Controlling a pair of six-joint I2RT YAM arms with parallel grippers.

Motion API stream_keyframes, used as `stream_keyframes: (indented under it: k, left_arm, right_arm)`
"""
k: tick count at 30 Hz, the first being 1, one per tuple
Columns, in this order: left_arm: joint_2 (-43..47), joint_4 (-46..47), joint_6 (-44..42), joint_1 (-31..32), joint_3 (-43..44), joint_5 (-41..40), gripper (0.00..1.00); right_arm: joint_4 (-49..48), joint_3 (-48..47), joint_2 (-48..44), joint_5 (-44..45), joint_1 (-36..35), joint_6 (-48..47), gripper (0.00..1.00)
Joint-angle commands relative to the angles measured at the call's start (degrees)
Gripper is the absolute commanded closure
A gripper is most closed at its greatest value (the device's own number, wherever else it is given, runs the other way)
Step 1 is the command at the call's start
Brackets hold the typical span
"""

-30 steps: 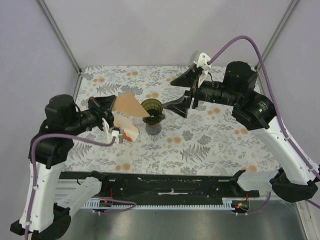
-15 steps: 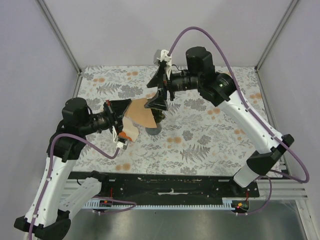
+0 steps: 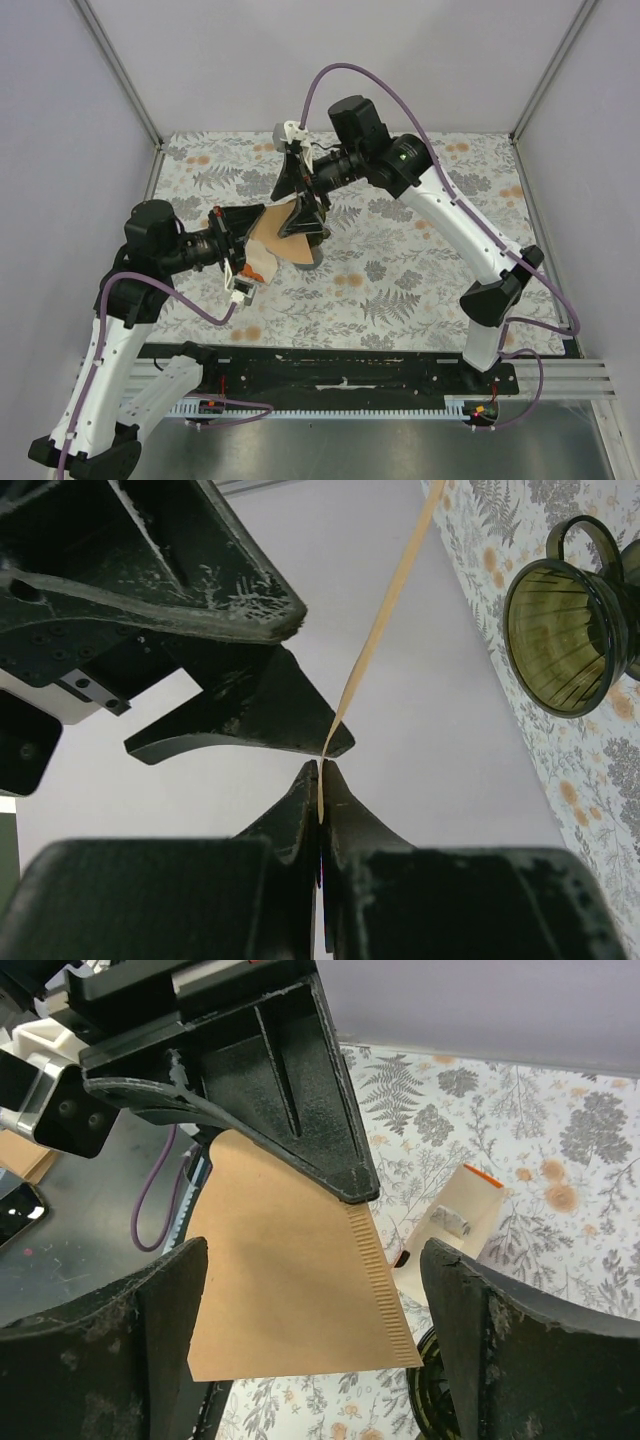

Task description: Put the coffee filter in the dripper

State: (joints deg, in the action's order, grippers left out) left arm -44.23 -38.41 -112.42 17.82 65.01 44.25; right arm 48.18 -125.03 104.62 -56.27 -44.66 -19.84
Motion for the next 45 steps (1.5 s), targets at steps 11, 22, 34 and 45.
stream_keyframes:
  k: [11, 22, 34, 45]
  left_arm:
    - [-0.07, 1.59, -30.4, 0.11, -1.03, 3.56, 0.98]
    - [0.37, 1.93, -28.74, 0.11, -1.47, 1.63, 0.98]
    - [1.52, 5.38, 7.43, 0.11, 2.65, -15.67, 0.13]
    - [-17.91, -29.79, 71.94, 0.02, 38.07, -6.67, 0.35]
  right_arm:
    - [4.02, -4.52, 5.51, -7.53, -0.86, 1.03, 0.46]
    - [6.31, 0.4, 1.73, -6.58, 0.01, -3.81, 1.0]
    - [-0.01, 8.66, -8.98, 9.58, 2.65, 1.63, 1.0]
    - [-7.14, 18.42, -21.12, 20.59, 4.06, 5.77, 1.0]
